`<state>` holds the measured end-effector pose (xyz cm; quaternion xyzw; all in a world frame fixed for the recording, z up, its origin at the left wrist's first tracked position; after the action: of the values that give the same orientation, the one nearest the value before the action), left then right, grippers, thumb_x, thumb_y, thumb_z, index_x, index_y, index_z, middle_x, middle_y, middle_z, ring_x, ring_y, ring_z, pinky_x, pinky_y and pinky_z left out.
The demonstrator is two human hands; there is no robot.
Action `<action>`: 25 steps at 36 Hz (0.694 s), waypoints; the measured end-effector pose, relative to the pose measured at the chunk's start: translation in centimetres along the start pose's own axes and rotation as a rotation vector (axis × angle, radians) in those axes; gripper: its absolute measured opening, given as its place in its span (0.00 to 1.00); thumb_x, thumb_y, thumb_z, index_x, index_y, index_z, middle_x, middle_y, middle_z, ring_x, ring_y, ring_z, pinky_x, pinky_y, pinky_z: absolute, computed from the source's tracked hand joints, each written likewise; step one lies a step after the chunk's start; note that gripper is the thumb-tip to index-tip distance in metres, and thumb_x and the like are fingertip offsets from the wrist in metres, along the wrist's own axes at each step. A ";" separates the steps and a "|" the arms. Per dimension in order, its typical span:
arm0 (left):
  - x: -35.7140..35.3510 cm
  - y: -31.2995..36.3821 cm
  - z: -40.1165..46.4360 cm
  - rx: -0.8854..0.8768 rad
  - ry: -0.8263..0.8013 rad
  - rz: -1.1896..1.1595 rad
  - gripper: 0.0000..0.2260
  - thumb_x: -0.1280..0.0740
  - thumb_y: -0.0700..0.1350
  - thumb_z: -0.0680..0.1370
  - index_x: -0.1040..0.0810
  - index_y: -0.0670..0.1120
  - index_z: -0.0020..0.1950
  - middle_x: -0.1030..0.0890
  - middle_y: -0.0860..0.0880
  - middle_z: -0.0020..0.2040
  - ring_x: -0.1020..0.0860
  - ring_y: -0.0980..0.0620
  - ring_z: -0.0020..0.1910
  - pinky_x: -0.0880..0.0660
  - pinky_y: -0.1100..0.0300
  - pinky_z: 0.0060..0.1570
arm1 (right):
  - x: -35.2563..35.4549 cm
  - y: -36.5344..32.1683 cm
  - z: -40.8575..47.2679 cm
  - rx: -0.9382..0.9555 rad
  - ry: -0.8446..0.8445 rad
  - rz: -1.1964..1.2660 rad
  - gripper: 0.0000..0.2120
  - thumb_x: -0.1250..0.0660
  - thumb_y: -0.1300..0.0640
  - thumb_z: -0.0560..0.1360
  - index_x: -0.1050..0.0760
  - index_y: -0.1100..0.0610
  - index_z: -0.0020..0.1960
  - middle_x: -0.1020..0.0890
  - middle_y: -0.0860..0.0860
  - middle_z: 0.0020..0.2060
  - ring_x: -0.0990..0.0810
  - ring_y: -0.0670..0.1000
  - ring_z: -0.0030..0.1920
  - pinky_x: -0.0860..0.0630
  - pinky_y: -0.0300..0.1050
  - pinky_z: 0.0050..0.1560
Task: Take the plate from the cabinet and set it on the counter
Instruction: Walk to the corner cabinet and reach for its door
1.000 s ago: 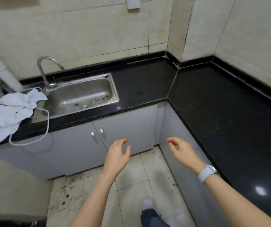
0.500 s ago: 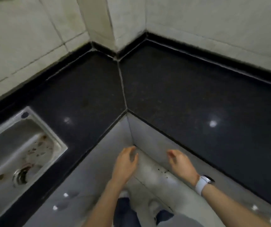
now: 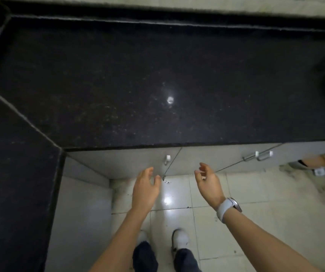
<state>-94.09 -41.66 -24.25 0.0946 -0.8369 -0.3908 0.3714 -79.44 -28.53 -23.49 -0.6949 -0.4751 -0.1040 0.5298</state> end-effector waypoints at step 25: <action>-13.9 -5.2 10.3 -0.488 0.675 -0.060 0.10 0.33 0.44 0.74 0.24 0.39 0.52 0.19 0.40 0.45 0.21 0.40 0.46 0.26 0.50 0.48 | -9.9 10.7 15.3 1.086 0.672 -0.875 0.48 0.28 0.49 0.66 0.57 0.51 0.74 0.73 0.53 0.72 0.72 0.54 0.73 0.63 0.65 0.70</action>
<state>-92.14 -32.92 -40.02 0.1511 -0.5478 -0.5354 0.6248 -81.88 -21.06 -43.07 -0.0180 -0.5045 -0.2615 0.8226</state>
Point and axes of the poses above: each hand's wrist, its own z-axis towards the middle knuckle, its own x-axis out of the back of the hand, y = z × x, the point moved 4 cm from there along z, towards the middle knuckle
